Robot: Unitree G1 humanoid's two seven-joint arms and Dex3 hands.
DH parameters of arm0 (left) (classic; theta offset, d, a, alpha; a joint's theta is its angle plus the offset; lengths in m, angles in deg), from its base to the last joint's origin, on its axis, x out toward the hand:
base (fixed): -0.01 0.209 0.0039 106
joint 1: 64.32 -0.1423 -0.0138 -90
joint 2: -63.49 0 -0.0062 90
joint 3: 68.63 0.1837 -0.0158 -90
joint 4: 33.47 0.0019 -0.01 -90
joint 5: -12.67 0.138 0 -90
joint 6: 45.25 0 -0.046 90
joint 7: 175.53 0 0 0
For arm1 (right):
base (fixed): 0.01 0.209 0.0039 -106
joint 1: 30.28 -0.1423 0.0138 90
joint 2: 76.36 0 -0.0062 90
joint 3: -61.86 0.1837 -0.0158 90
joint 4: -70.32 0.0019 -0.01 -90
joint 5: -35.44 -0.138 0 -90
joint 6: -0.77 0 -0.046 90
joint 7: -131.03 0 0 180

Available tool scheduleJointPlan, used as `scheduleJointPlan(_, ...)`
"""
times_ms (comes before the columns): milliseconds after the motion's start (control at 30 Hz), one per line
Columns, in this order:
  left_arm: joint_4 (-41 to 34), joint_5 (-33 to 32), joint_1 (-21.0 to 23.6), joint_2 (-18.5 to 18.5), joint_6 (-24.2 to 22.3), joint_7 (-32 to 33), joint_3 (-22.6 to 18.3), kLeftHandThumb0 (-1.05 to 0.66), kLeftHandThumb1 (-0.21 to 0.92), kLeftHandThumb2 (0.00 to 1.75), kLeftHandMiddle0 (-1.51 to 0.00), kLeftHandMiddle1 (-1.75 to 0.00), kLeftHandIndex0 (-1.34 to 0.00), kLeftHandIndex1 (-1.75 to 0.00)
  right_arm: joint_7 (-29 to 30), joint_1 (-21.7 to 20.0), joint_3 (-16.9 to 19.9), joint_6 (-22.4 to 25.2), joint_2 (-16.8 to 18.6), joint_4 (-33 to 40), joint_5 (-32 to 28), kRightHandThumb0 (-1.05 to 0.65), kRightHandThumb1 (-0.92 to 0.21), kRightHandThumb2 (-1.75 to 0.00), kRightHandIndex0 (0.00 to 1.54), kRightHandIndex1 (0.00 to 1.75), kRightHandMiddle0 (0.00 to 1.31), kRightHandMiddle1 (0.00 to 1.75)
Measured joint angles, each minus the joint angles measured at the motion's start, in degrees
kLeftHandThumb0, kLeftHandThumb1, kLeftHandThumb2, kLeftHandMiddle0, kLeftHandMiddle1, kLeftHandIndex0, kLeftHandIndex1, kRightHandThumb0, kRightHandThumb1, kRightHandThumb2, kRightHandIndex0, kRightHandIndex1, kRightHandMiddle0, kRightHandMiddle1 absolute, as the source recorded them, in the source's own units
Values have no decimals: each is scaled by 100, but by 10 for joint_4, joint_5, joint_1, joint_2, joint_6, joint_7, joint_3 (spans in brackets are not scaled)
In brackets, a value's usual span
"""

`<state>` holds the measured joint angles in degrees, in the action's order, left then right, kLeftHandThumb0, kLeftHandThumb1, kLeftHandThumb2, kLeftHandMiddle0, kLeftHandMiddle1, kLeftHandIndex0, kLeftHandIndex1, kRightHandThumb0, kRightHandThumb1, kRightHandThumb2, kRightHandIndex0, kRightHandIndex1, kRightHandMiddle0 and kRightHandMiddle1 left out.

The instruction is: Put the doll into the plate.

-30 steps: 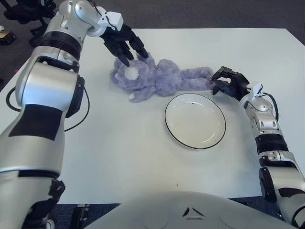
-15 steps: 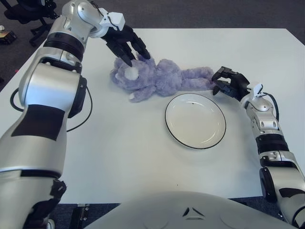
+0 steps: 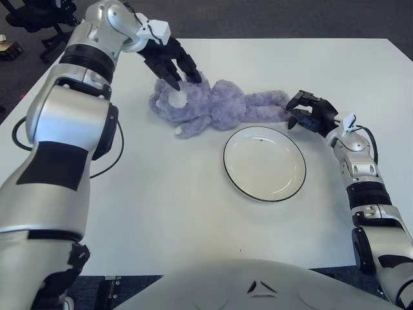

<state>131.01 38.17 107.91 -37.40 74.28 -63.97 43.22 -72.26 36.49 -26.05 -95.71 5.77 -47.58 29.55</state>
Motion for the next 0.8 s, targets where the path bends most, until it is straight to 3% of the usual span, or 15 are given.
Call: scheduleJointPlan(800,-15,4,-42,-5,57,10,18,-67,91,5,-52,0,-39,0,-6,1,-1,-1,-3,0,0,-36,-92,-31,85,129,43,152)
